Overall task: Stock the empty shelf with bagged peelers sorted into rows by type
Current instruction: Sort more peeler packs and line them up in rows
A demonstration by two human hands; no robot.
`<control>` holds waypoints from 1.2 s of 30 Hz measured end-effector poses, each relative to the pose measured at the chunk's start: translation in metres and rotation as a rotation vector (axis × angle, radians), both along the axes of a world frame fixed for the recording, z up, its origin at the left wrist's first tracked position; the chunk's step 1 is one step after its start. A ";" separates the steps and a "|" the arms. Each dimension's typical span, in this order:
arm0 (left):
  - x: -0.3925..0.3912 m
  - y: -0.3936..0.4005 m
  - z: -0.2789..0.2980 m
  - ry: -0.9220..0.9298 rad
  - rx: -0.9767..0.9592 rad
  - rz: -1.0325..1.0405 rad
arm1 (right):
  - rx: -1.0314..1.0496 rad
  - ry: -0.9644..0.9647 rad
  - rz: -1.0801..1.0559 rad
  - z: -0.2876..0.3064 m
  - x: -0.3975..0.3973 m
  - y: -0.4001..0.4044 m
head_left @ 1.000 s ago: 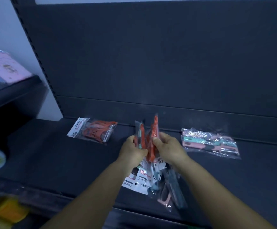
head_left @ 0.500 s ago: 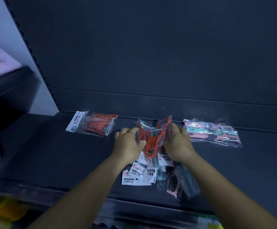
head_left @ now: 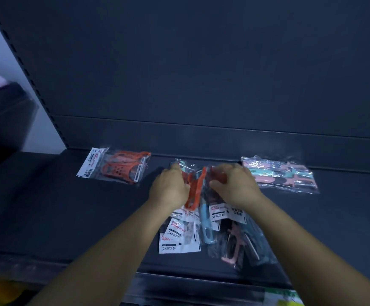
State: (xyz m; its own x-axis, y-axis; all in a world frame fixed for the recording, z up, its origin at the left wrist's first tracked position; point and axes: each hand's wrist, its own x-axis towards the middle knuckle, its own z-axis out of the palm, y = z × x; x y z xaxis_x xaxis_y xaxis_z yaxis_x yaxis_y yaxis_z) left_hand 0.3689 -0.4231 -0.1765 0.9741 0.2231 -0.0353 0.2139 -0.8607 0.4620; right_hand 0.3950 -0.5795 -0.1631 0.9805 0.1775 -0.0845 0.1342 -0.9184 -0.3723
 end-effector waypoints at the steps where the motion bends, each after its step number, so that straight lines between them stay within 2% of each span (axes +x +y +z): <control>1: 0.002 0.000 0.000 0.008 -0.012 0.018 | -0.013 0.017 0.025 -0.001 0.002 0.001; 5: 0.004 -0.005 0.001 0.061 -0.032 0.035 | -0.055 0.072 0.081 -0.005 0.015 0.000; 8: 0.002 -0.013 0.001 0.175 0.022 0.014 | 0.013 0.091 0.027 -0.006 0.026 -0.005; 11: 0.005 -0.010 0.000 0.157 -0.089 0.054 | -0.046 0.107 0.030 -0.011 0.038 -0.010; 14: 0.006 -0.005 0.003 0.197 -0.189 0.107 | -0.082 0.201 0.092 -0.009 0.043 -0.010; 20: 0.005 -0.010 0.009 0.212 -0.217 0.178 | -0.134 0.201 0.147 0.000 0.055 -0.011; 23: 0.005 -0.012 0.012 0.216 -0.258 0.212 | 0.052 0.176 0.107 -0.001 0.059 -0.015; 31: -0.002 0.003 0.031 0.126 -0.601 0.219 | 0.564 0.168 0.000 0.008 0.068 -0.014; 33: -0.003 0.016 0.037 0.112 -0.607 0.211 | 0.676 0.161 -0.009 0.013 0.068 -0.006; 36: -0.007 0.044 0.043 0.138 -0.511 0.180 | 0.746 0.146 -0.022 0.022 0.059 0.013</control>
State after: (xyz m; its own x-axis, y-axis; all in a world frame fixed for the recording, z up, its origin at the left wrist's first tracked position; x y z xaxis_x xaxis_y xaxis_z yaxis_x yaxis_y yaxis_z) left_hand 0.3617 -0.3795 -0.1334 0.9009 0.3068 -0.3070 0.4248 -0.4786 0.7684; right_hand 0.4538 -0.5666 -0.1414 0.9725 0.2189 -0.0794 0.0200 -0.4180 -0.9082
